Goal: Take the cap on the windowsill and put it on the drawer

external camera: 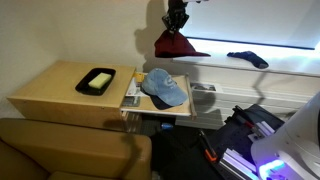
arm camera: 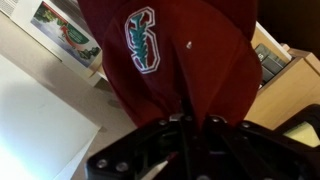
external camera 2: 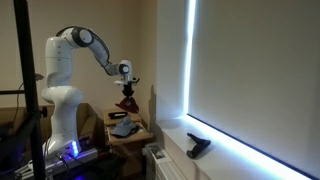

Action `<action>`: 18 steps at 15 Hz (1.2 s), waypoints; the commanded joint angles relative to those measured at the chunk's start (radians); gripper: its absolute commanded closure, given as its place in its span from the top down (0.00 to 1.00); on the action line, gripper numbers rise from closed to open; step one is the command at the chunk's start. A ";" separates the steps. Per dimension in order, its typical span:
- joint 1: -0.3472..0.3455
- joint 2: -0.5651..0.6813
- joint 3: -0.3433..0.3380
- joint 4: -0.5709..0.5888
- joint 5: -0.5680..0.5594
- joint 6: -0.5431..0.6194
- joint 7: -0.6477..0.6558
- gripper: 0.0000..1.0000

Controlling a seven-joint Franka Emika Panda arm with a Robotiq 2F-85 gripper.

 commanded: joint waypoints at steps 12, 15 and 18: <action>0.078 0.103 0.043 -0.071 -0.260 0.338 0.257 0.01; 0.097 0.124 0.018 -0.083 -0.363 0.291 0.364 0.01; 0.096 0.137 0.021 -0.070 -0.337 0.299 0.344 0.06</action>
